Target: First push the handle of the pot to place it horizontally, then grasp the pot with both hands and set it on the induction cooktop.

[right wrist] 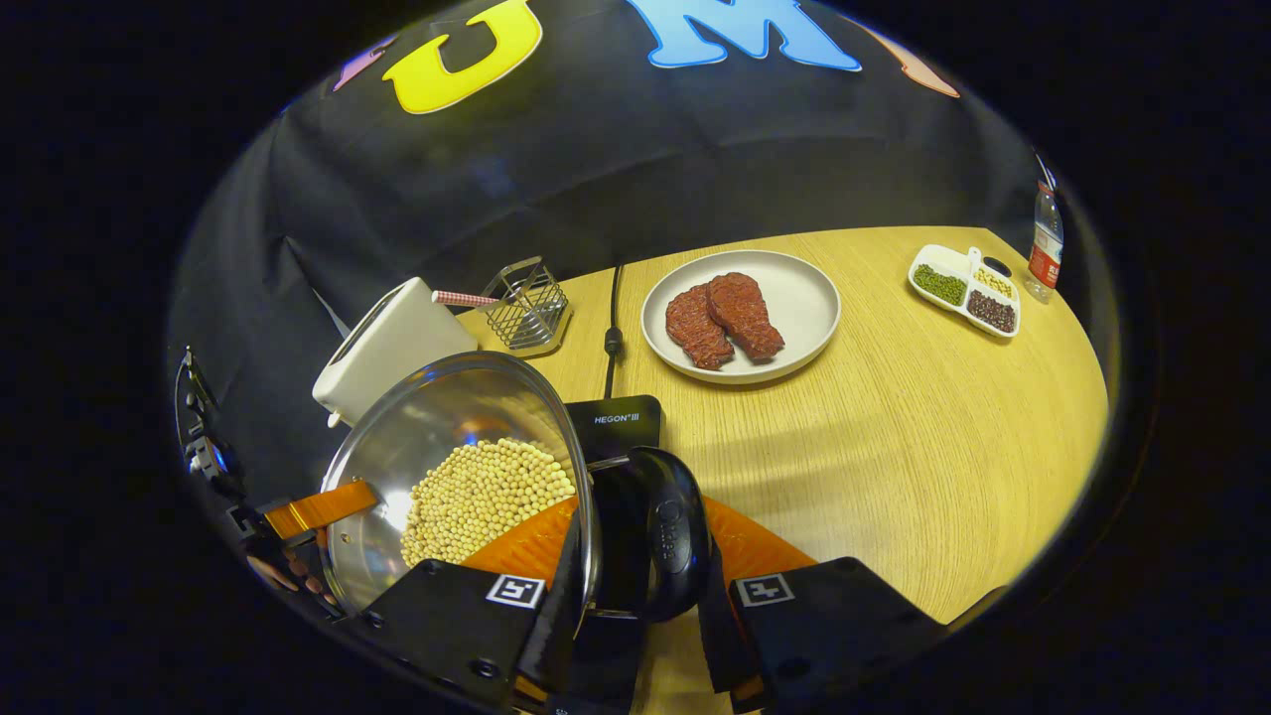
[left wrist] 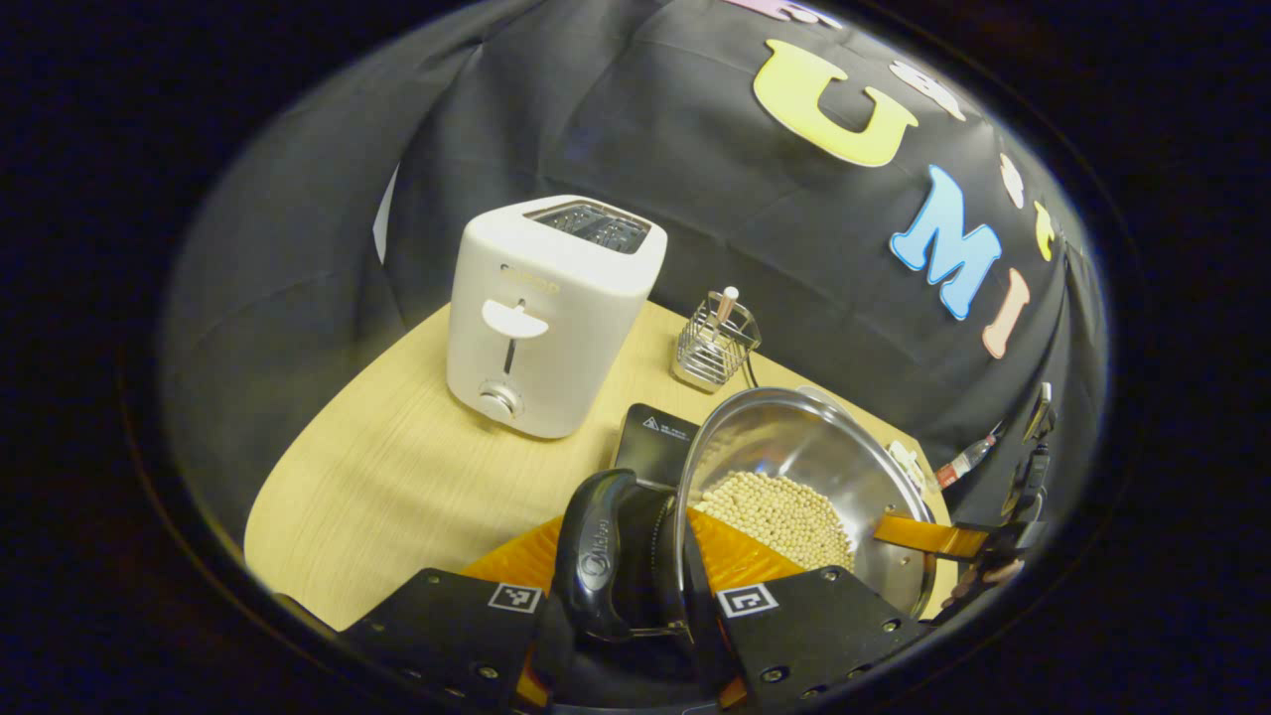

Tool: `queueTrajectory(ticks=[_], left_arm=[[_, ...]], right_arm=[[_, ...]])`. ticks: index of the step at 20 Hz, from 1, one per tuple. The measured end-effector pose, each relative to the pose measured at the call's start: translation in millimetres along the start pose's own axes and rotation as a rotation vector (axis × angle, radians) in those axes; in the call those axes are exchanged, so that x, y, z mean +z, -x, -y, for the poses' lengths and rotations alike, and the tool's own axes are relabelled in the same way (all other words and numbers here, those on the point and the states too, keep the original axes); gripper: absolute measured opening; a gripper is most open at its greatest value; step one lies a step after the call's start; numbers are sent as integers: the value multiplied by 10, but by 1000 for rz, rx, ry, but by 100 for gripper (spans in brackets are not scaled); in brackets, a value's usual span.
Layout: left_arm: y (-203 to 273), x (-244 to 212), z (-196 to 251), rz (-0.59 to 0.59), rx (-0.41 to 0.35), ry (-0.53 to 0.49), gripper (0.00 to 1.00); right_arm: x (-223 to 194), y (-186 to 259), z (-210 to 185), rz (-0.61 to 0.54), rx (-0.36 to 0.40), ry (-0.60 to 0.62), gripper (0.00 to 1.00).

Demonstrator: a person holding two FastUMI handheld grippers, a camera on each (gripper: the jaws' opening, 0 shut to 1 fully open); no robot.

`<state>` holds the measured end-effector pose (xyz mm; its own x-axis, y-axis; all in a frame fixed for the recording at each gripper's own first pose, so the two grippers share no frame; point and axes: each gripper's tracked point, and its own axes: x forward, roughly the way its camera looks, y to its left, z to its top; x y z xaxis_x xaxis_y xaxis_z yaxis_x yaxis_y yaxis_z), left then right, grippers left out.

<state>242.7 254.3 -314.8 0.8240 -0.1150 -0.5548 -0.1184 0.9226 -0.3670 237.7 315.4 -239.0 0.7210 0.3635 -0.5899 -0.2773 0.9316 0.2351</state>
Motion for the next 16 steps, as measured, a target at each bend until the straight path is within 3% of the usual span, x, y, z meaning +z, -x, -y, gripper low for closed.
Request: queueTrajectory(ticks=[1,2,3,4,6,7,10,11,13,15,16], left_arm=[[-4,-8,4,-3,-1,-2,45],[-4,-14,-7,-11,1,-4,54],[5,-37,-13,-30,6,0,50],[4,-49,-10,-41,11,4,55],[24,-60,-26,-57,15,9,50],[36,-62,-28,-65,19,7,46],[67,-82,-43,-92,52,-25,53],[111,-39,-85,-84,85,-57,59],[229,108,-82,-54,135,-100,70],[367,196,27,-51,141,-104,82],[470,257,82,-40,159,-108,82]], right_arm=[[-2,3,0,-3,0,-2,52],[0,11,-1,-7,0,-6,55],[-3,4,-6,-10,0,-9,55],[-11,6,-5,-16,0,-12,55],[-43,24,3,-35,-3,-16,53],[-51,31,-1,-44,-1,-16,58],[50,125,51,-33,7,3,57],[131,195,112,-14,1,16,68],[248,327,156,11,24,35,100],[390,523,233,46,48,50,100],[469,640,304,75,47,52,99]])
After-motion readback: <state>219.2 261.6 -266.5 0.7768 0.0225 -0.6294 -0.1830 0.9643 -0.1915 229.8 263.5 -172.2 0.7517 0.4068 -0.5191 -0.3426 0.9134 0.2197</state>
